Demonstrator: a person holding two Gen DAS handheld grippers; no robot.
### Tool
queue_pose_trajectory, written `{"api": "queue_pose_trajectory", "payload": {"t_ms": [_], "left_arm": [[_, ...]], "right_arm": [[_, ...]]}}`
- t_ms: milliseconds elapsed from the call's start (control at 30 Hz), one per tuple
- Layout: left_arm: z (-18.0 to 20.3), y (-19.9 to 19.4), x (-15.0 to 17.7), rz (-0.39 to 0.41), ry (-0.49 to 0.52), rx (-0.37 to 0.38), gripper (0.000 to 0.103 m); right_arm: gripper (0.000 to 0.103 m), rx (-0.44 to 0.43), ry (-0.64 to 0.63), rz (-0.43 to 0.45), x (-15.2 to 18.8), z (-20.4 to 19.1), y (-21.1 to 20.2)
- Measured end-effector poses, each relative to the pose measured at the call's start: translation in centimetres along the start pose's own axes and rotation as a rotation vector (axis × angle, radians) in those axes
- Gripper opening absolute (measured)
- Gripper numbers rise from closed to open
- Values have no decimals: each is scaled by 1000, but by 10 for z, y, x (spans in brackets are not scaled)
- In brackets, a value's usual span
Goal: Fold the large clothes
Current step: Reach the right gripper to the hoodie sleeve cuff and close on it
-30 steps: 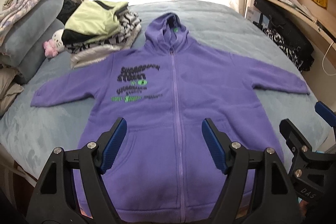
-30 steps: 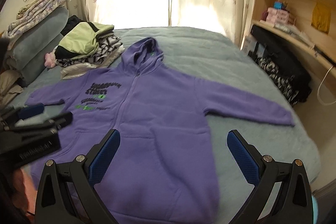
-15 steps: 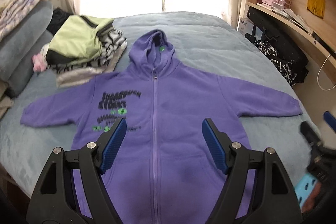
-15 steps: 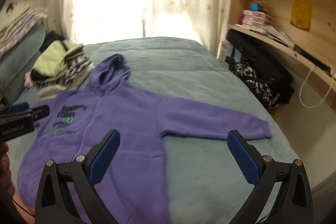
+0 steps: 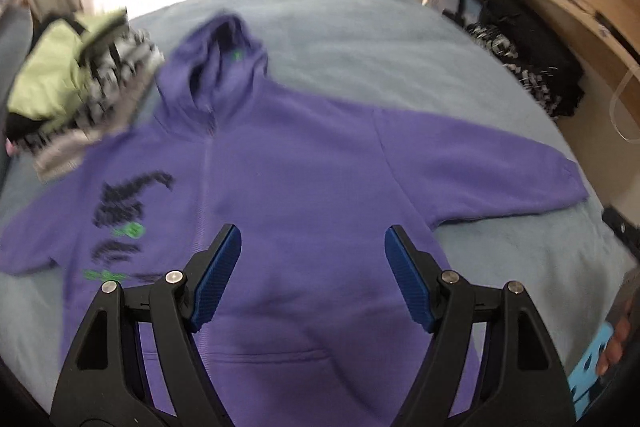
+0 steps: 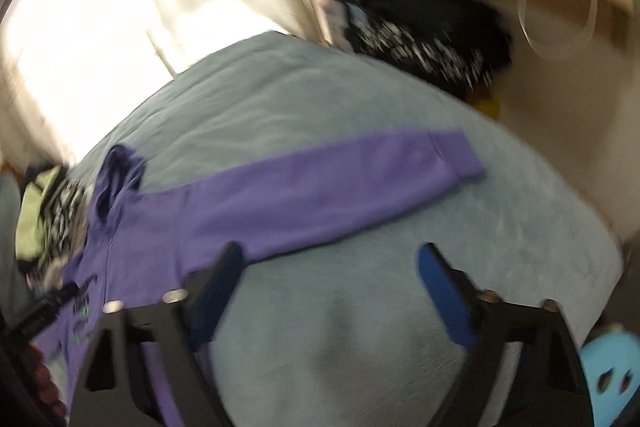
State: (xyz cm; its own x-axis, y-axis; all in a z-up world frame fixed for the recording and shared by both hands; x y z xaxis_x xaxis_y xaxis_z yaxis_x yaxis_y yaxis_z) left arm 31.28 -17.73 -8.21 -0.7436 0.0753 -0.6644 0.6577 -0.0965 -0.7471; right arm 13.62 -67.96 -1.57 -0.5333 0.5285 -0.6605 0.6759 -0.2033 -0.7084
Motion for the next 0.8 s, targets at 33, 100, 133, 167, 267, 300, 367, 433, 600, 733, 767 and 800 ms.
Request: {"api": "queue_pose_trajectory", "payload": {"t_ms": [33, 100, 133, 167, 267, 300, 367, 433, 600, 733, 767, 800], "left_arm": [[4, 16, 1, -15, -19, 3, 72], [12, 44, 3, -31, -46, 10, 72], [15, 56, 3, -39, -54, 6, 72], [18, 68, 3, -48, -60, 6, 72], [25, 100, 4, -83, -64, -2, 72], [28, 110, 5, -95, -58, -5, 72], [31, 128, 7, -119, -43, -36, 72], [36, 144, 11, -157, -29, -32, 72], [50, 162, 14, -186, -47, 27, 69], [55, 162, 10, -171, -75, 103, 69], [54, 160, 8, -157, -73, 103, 69], [51, 154, 6, -138, -68, 101, 69]], "right_arm": [[75, 6, 40, -23, -2, 22, 12], [75, 22, 90, -36, -3, 54, 28], [75, 26, 120, -45, -6, 70, 37], [75, 30, 147, -51, -6, 84, 43], [75, 24, 252, -70, -8, 115, 70], [75, 17, 287, -76, -10, 124, 78], [75, 15, 337, -75, -19, 139, 94], [75, 19, 365, -74, -27, 150, 105], [56, 49, 421, -92, -42, 156, 150], [22, 44, 429, -104, -49, 127, 181], [12, 10, 439, -97, -52, 111, 179], [11, -5, 430, -77, -59, 103, 173]]}}
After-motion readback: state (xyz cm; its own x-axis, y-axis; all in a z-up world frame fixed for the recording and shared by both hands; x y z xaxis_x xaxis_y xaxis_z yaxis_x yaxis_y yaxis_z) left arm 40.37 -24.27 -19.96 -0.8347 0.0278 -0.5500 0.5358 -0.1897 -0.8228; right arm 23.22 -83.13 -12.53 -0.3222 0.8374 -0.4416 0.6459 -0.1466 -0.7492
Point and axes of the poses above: each gripper's, at about its wrist camera, not at the fingertips, and y roughly the way its jaws point, z to its right, x to its underside, the point moved 9 cm from there along y, roughly the way its jaws point, and after that the axes turned 6 degrees about z, right-handed, at the moved point
